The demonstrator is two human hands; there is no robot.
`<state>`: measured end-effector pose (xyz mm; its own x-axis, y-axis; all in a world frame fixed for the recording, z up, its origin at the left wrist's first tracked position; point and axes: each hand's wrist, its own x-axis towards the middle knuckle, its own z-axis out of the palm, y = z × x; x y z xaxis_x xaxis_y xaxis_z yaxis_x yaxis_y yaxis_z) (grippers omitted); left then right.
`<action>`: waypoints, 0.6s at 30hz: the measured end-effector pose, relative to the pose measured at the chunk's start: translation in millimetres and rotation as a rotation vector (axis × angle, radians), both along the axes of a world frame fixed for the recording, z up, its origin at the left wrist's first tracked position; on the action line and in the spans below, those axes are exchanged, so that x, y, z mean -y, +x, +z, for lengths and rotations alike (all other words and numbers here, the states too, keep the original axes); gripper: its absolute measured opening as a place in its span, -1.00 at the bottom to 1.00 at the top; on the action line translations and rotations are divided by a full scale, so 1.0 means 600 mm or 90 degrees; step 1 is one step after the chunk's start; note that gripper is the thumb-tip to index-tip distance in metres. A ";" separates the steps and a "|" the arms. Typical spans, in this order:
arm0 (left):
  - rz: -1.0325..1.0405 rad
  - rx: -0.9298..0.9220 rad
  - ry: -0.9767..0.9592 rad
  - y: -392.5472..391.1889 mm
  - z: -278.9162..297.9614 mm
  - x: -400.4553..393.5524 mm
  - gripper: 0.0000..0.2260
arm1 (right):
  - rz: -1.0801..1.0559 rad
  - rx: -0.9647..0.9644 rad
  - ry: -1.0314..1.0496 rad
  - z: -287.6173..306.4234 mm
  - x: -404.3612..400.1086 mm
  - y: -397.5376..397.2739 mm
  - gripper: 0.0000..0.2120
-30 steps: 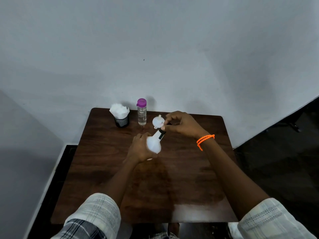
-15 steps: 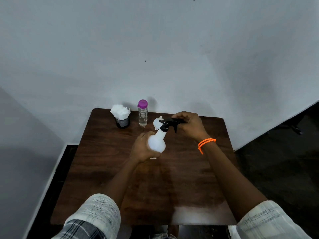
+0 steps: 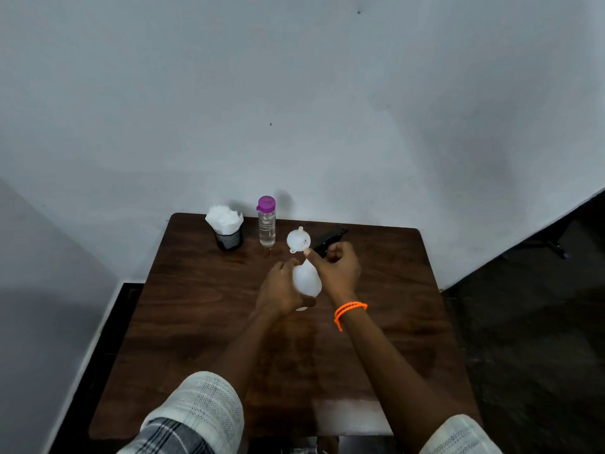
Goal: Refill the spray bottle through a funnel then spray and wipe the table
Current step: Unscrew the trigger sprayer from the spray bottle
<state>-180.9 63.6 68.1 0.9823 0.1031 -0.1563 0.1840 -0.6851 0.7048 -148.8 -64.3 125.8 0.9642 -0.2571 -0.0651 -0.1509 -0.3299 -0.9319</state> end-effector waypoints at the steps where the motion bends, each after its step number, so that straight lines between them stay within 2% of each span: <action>1: -0.005 0.001 -0.001 0.001 0.000 0.004 -0.14 | -0.016 0.009 0.003 -0.002 -0.002 0.000 -0.61; 4: -0.003 0.000 -0.009 -0.001 -0.003 0.008 -0.13 | -0.016 0.013 0.008 -0.006 0.005 0.010 -0.68; 8: -0.013 0.004 -0.024 -0.001 -0.003 0.004 -0.13 | 0.048 -0.012 0.051 -0.007 0.023 0.025 -0.82; 12: -0.009 0.006 -0.032 -0.002 -0.006 0.002 -0.17 | 0.094 -0.040 0.156 -0.003 0.034 0.033 -0.82; 14: -0.009 0.007 -0.025 0.000 -0.008 0.000 -0.15 | 0.112 -0.038 0.176 0.003 0.039 0.033 -0.78; 18: -0.013 0.008 -0.029 0.005 -0.006 -0.002 -0.13 | 0.170 -0.035 0.170 0.006 0.043 0.031 -0.86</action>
<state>-177.8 64.9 64.7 0.9859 0.0767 -0.1486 0.1621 -0.6562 0.7370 -130.1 -90.0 129.4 0.9882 0.0355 -0.1491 -0.1445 -0.1102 -0.9834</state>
